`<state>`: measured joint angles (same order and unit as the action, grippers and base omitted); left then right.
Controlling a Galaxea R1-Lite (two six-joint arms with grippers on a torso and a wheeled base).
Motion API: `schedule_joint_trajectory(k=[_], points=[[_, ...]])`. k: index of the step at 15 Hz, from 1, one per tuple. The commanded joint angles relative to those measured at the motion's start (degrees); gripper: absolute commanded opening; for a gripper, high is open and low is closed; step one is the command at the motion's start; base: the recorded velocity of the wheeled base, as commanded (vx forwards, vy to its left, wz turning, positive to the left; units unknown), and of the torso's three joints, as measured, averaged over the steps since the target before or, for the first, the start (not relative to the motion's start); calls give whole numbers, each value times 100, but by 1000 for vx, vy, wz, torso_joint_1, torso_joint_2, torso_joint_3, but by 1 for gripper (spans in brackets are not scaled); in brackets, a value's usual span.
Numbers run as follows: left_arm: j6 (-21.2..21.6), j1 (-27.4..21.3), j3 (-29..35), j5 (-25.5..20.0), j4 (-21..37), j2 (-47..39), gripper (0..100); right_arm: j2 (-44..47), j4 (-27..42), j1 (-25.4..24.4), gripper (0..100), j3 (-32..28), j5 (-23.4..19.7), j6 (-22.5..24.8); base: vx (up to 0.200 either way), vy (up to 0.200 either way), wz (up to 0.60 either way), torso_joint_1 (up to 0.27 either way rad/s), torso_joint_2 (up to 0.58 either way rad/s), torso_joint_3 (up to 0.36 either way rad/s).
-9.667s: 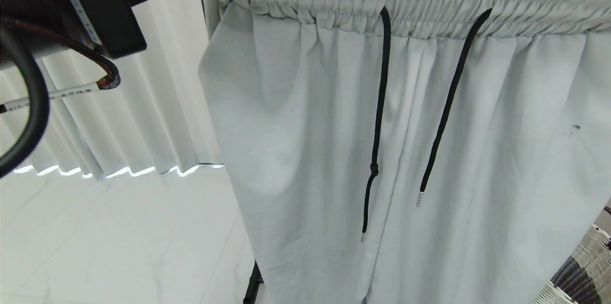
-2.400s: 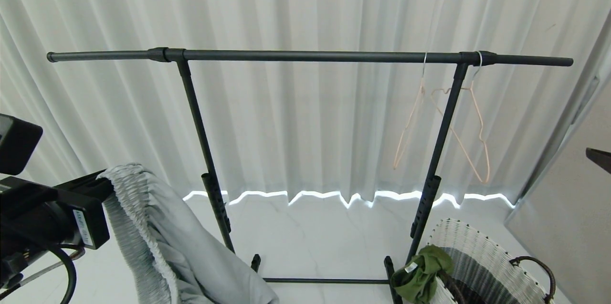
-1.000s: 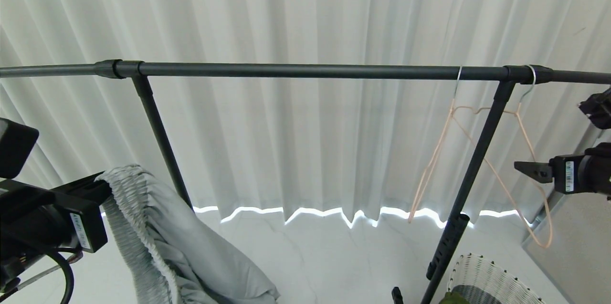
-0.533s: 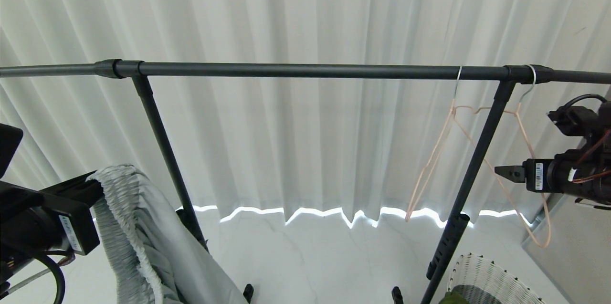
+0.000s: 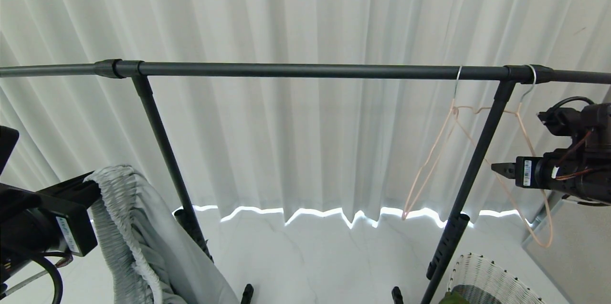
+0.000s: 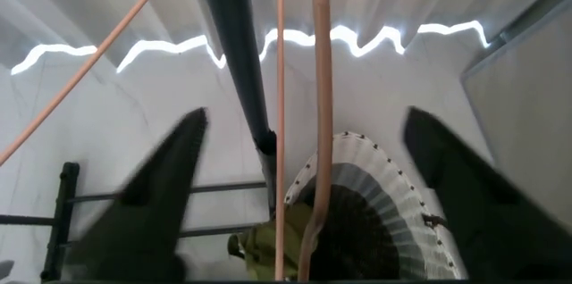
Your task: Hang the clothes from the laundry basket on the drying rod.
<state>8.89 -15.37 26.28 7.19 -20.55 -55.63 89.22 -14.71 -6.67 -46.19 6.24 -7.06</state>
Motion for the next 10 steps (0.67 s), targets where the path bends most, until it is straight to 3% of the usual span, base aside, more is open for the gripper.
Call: schedule_joint_trajectory(k=[1,10], points=[[-1,-1,0,1,-1,-10,0,95,-14,-1,0,-4,0,-6,0,0,0,0,0,0],[-1,-1,8,-7,-1,-10,0,-212,-23,43,0,40,-9,-6,0,0,0,0,0,0]])
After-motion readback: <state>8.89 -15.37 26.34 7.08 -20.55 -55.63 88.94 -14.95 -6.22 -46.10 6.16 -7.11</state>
